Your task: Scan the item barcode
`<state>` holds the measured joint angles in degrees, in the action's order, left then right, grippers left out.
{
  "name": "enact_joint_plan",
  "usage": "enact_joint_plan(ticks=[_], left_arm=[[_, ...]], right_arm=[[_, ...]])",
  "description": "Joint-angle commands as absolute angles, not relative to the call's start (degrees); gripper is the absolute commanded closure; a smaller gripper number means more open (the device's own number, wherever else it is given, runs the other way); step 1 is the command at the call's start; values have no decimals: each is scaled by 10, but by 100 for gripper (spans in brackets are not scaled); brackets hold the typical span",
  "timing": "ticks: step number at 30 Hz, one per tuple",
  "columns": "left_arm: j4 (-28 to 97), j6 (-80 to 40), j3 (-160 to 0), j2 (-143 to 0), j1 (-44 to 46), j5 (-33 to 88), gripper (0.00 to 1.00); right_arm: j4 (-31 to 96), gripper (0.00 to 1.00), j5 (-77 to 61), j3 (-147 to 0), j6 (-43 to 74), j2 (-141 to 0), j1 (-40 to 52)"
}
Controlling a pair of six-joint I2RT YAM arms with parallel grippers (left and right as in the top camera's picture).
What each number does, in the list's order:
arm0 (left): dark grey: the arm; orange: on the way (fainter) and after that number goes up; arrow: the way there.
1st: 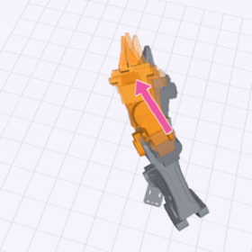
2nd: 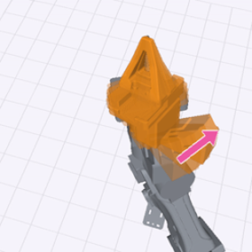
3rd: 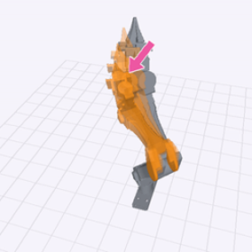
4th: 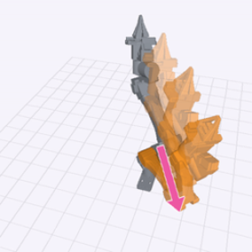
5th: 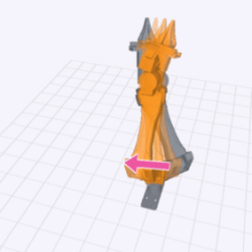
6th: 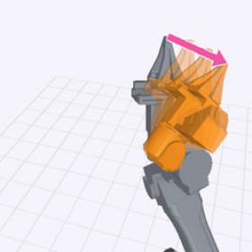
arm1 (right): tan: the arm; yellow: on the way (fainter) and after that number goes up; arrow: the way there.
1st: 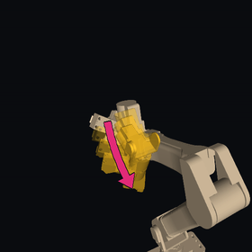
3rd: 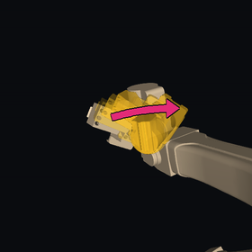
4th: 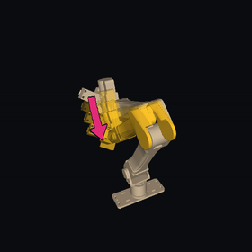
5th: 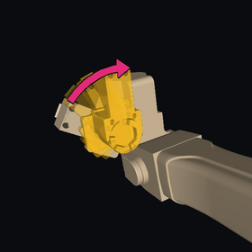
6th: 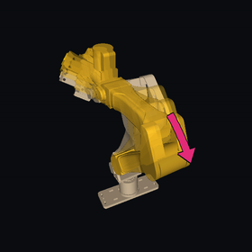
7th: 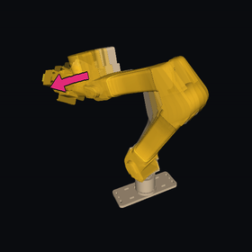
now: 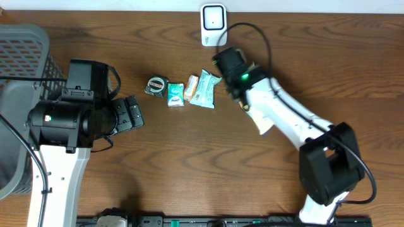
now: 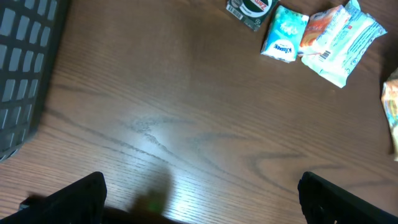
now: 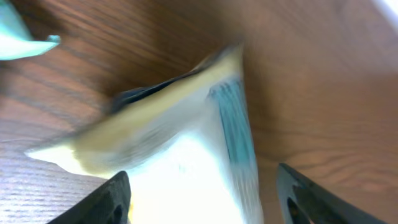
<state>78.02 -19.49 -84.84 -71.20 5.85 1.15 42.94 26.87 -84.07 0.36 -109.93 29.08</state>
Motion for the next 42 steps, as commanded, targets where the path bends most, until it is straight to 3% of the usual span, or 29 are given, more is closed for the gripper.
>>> enact_joint_plan(ticks=[1, 5, 11, 13, 18, 29, 30, 31, 32, 34, 42], left_arm=[[782, -196, -851, -712, 58, 10, 2], [782, -196, -851, -712, 58, 10, 2], [782, -196, -851, -712, 58, 10, 3], [782, -196, -851, -712, 58, 10, 2], [782, -196, -851, -712, 58, 10, 2], [782, -196, -851, -712, 58, 10, 2], [782, -196, -851, -712, 58, 10, 2], [782, -196, -851, -712, 58, 10, 2], [782, -196, -851, -712, 58, 10, 2], [782, -196, -851, -712, 58, 10, 2], [782, -196, -851, -712, 58, 10, 2]], right_arm=[[439, 25, 19, -849, -35, -1099, 222], [471, 31, -49, -849, -33, -1100, 154], [497, 11, -116, -849, -36, -1100, 157], [497, 1, -66, -846, -35, -1100, 180], [463, 1, 176, -823, 20, -1108, 261], [271, 1, 313, -749, 81, -1182, 308], [261, 7, 314, -749, 81, -1195, 306], [257, 29, 313, -749, 81, -1212, 304], [258, 62, 313, -749, 81, -1220, 302], [264, 99, 309, -749, 81, -1223, 297], [295, 99, 202, -761, 81, -1140, 289]])
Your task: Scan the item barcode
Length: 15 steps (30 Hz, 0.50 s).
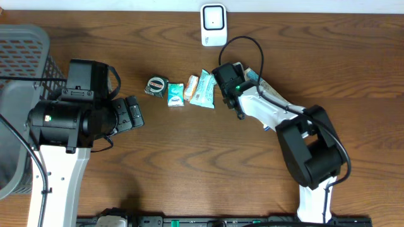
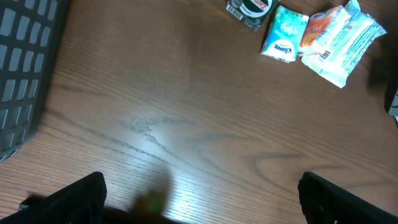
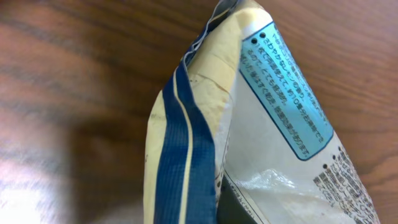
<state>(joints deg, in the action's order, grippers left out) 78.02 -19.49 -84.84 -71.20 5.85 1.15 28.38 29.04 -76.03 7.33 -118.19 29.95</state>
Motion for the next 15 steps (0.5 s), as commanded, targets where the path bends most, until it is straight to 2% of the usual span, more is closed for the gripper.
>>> enact_joint_plan(ticks=[1, 6, 9, 13, 15], left_arm=[[782, -196, -851, -712, 58, 10, 2], [782, -196, -851, -712, 58, 10, 2], [782, -196, -851, -712, 58, 10, 2], [782, -196, -851, -712, 58, 10, 2], [782, -196, -851, -712, 58, 10, 2]], right_arm=[[295, 99, 182, -761, 81, -1124, 285], [302, 99, -122, -761, 81, -1007, 213], [314, 99, -359, -761, 92, -985, 145], [359, 99, -513, -745, 162, -994, 81], [352, 99, -547, -723, 189, -996, 62]])
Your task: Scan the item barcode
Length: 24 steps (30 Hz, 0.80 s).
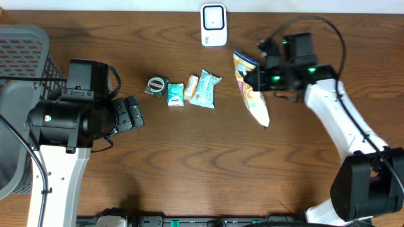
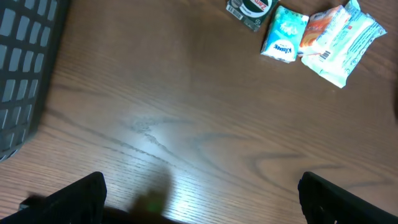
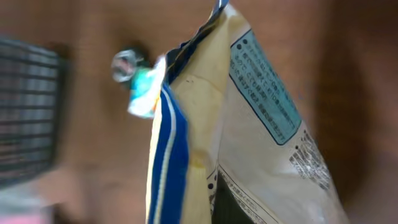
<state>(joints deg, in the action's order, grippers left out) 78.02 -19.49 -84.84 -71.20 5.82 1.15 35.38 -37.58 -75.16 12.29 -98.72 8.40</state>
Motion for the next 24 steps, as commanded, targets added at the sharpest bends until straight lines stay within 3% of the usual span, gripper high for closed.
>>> enact_joint_plan(ticks=[1, 8, 13, 15, 19, 20, 21, 22, 24], left_arm=[[782, -196, -851, -712, 58, 10, 2], [782, -196, -851, -712, 58, 10, 2], [782, -196, -851, -712, 58, 10, 2], [782, -196, -851, -712, 58, 10, 2], [782, -196, -851, -712, 58, 10, 2], [782, -196, -851, -712, 58, 10, 2], [782, -196, -851, -712, 58, 10, 2], [782, -196, -851, -712, 58, 10, 2], [782, -196, -851, -712, 58, 10, 2]], right_arm=[[343, 99, -554, -710, 208, -997, 54], [229, 99, -585, -630, 293, -997, -27], [240, 99, -585, -627, 321, -1001, -94], [259, 98, -531, -627, 276, -1001, -103], [323, 99, -267, -627, 245, -1001, -105], [333, 94, -215, -628, 232, -1001, -105], [356, 75, -153, -637, 201, -999, -105], [373, 66, -131, -645, 192, -999, -105], [427, 56, -69, -678, 180, -999, -105]])
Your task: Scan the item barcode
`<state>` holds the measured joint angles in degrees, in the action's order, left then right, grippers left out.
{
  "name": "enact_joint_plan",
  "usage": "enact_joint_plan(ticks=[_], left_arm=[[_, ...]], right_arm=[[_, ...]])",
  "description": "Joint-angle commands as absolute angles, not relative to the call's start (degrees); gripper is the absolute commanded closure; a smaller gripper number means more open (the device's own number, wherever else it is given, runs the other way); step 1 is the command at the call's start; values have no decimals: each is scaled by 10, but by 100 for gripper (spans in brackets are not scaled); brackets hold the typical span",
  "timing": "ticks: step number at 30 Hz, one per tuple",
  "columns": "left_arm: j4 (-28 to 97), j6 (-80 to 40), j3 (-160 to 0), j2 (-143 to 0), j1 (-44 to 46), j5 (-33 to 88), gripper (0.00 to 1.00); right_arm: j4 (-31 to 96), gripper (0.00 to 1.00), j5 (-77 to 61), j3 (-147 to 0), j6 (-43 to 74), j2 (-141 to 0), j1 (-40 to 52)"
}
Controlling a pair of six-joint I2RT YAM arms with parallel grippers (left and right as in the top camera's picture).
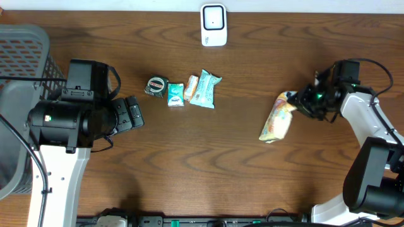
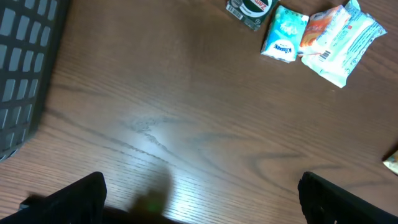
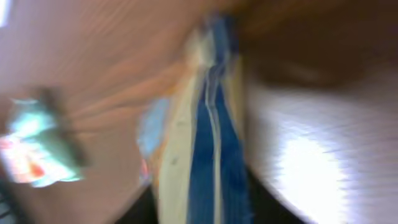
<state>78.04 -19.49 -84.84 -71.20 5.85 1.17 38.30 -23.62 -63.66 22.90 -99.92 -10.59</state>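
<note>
The white barcode scanner stands at the table's far edge. A yellow snack bag with a blue stripe sits right of the middle, and my right gripper is shut on its upper right end. The right wrist view is blurred, with the bag filling the space between the dark jaws of the right gripper. My left gripper stands open over bare wood at the left, its fingers wide apart and nothing between them.
A row of small items lies below the scanner: a round tin, a Kleenex pack, an orange packet and a teal wipes pack. A grey basket fills the far left corner.
My right gripper has moved with the snack bag from just right of the scanner to farther right and nearer the front. The left arm has not moved.
My right gripper was at the snack bag beside the row of small items, below the scanner, and stayed there shut on it. Then it held the bag just right of the scanner. Now the bag is farther right and forward. The left gripper stayed open throughout.
</note>
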Motion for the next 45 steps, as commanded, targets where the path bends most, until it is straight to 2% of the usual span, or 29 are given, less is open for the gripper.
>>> enact_joint_plan(ticks=[1, 3, 5, 11, 13, 19, 22, 24, 25, 26, 27, 28, 29, 31, 35, 41, 45], left_arm=[[782, -196, -851, -712, 58, 10, 2], [782, -196, -851, -712, 58, 10, 2], [782, -196, -851, -712, 58, 10, 2], [782, -196, -851, -712, 58, 10, 3], [782, -196, -851, -712, 58, 10, 2], [782, -196, -851, -712, 58, 10, 2], [782, -196, -851, -712, 58, 10, 3], [782, -196, -851, -712, 58, 10, 2], [782, -196, -851, -712, 58, 10, 2], [782, -196, -851, -712, 58, 10, 2], [782, -196, -851, -712, 58, 10, 2], [782, -196, -851, -712, 58, 10, 2], [782, -196, -851, -712, 58, 10, 2], [782, -196, -851, -712, 58, 10, 3], [782, -196, -851, -712, 58, 10, 2], [782, -196, -851, -712, 58, 10, 2], [782, -196, -851, -712, 58, 10, 2]], right_arm=[[446, 55, -47, -691, 179, -999, -105], [503, 53, 11, -737, 179, -999, -105], [541, 46, 23, -771, 179, -999, -104], [616, 33, -32, -800, 121, -1001, -98], [615, 28, -32, -779, 115, -1001, -96], [589, 23, -36, -666, 147, -1001, -92], [534, 16, -46, -608, 171, -1001, -74], [497, 16, -72, -580, 171, -1001, -63], [468, 19, -96, -563, 171, -1001, -53], [450, 27, -109, -554, 171, -1001, -45], [424, 53, -125, -543, 175, -1001, -32], [410, 69, -126, -540, 188, -1001, -21], [402, 75, -126, -540, 197, -1001, -12], [368, 99, -128, -542, 216, -1001, 26], [307, 99, -144, -561, 224, -1001, 71], [220, 99, -202, -658, 249, -1001, 87], [46, 99, -226, -695, 310, -1001, 91]])
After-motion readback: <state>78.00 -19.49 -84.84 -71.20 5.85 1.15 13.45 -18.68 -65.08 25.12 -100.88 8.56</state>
